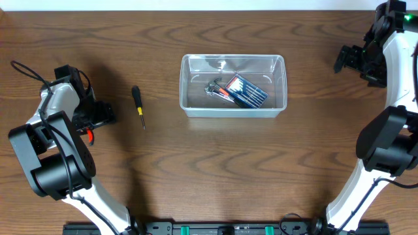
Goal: Pack container
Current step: 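Lower the left gripper onto the pliers' jaw joint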
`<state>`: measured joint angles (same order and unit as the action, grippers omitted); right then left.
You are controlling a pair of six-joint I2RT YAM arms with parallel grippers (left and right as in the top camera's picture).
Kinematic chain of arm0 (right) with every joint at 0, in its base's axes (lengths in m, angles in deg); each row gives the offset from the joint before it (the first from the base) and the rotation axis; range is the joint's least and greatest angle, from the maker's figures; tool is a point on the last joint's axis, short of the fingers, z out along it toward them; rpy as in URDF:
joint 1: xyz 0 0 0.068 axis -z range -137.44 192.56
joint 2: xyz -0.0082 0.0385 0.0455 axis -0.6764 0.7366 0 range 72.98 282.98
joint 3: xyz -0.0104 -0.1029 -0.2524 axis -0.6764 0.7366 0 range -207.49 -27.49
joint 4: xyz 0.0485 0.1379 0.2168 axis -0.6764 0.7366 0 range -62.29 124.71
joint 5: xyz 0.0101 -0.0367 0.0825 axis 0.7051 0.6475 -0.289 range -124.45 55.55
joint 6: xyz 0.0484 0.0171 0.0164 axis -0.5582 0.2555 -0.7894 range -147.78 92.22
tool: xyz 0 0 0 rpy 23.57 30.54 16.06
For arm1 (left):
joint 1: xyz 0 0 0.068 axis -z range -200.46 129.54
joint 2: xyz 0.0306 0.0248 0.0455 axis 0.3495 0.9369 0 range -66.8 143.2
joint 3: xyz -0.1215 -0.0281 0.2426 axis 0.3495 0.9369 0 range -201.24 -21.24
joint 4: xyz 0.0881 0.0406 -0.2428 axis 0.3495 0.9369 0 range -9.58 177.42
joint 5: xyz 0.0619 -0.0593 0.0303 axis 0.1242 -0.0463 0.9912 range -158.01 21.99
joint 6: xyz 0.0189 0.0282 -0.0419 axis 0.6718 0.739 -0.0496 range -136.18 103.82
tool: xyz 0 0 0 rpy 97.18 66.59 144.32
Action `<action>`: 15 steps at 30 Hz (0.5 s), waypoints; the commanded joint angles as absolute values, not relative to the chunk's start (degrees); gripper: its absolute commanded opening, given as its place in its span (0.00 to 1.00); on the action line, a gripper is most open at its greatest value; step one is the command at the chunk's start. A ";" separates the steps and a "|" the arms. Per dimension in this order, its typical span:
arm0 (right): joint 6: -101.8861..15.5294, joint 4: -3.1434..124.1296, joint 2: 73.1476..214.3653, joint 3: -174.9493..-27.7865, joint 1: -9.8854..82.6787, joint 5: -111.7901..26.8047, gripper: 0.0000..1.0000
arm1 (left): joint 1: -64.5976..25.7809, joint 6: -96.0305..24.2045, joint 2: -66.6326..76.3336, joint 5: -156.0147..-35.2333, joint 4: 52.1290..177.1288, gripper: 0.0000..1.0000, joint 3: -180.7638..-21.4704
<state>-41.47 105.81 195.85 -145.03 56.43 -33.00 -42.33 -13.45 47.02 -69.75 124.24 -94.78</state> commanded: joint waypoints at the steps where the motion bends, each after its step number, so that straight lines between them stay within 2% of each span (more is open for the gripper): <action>1: -42.52 105.68 195.90 -145.03 56.41 -33.00 0.99 | -42.89 -15.51 48.88 -67.84 123.80 0.86 -94.04; 6: -42.52 105.68 195.90 -145.03 56.41 -33.00 0.99 | -43.99 -16.71 48.88 -66.93 123.78 0.85 -94.04; 8: -42.52 105.68 195.90 -145.03 56.41 -33.00 0.99 | -44.51 -16.71 48.88 -66.93 123.78 0.80 -94.04; 15: -42.52 105.68 195.90 -145.03 56.41 -33.00 0.99 | -45.25 -16.95 48.88 -66.93 123.78 0.80 -94.04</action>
